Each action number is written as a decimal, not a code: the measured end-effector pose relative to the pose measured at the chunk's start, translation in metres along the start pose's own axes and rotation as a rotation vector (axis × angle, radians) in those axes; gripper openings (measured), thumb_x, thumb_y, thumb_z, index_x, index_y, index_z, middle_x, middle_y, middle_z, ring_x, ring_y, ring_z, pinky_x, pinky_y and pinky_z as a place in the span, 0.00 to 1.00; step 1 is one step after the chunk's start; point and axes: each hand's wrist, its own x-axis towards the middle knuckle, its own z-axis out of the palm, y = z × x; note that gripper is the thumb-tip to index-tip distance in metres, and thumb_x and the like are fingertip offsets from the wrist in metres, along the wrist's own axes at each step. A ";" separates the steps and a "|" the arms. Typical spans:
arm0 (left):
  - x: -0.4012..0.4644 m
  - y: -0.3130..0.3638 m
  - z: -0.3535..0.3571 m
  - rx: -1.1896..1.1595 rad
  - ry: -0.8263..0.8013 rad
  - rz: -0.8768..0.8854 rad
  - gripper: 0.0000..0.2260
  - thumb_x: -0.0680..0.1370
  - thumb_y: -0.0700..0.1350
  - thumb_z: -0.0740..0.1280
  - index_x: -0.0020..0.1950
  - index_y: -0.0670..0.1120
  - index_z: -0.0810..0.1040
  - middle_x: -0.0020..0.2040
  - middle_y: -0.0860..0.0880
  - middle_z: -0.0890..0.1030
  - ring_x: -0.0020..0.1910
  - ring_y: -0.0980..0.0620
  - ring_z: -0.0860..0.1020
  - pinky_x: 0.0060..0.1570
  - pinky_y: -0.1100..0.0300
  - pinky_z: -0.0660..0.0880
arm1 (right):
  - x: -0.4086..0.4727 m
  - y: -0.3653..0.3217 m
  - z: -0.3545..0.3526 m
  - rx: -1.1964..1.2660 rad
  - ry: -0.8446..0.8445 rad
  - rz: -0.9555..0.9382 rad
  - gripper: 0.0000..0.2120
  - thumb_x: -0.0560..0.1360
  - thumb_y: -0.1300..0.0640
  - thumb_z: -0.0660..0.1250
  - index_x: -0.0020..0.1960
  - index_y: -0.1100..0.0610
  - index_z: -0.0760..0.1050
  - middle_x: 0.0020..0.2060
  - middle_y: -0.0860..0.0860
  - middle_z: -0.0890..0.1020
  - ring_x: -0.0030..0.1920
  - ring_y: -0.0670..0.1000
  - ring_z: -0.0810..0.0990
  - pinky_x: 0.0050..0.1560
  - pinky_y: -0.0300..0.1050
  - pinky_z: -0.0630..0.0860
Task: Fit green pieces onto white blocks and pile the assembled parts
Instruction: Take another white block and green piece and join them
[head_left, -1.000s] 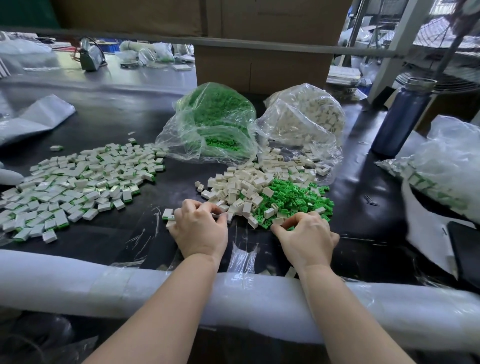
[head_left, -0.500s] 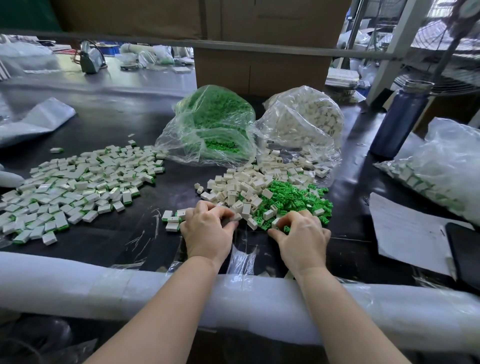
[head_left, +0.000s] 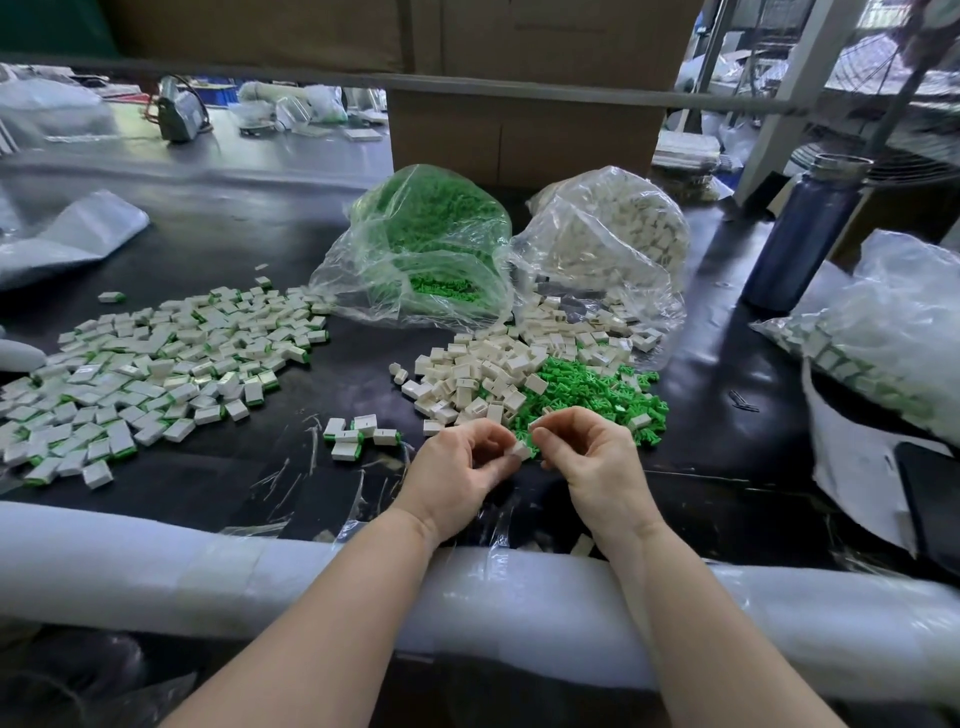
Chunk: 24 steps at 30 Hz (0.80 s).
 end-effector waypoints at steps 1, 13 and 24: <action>0.000 0.000 0.000 -0.014 0.001 -0.001 0.03 0.73 0.44 0.72 0.41 0.50 0.79 0.41 0.45 0.83 0.41 0.48 0.80 0.49 0.56 0.77 | 0.000 -0.001 0.000 -0.016 0.000 -0.016 0.09 0.72 0.67 0.69 0.38 0.53 0.78 0.33 0.46 0.80 0.33 0.38 0.77 0.39 0.30 0.73; 0.002 0.000 -0.003 -0.082 -0.002 -0.022 0.02 0.73 0.41 0.71 0.45 0.46 0.81 0.41 0.47 0.82 0.41 0.52 0.79 0.49 0.56 0.78 | -0.003 -0.002 0.002 -0.045 -0.059 -0.025 0.11 0.73 0.66 0.68 0.38 0.52 0.77 0.32 0.46 0.80 0.33 0.39 0.77 0.38 0.31 0.74; 0.002 0.001 -0.002 -0.151 0.022 -0.028 0.05 0.75 0.37 0.68 0.48 0.44 0.82 0.37 0.57 0.80 0.35 0.69 0.77 0.42 0.76 0.71 | -0.003 -0.001 0.001 -0.023 -0.023 0.033 0.10 0.71 0.69 0.70 0.40 0.55 0.77 0.35 0.50 0.81 0.36 0.44 0.79 0.41 0.40 0.78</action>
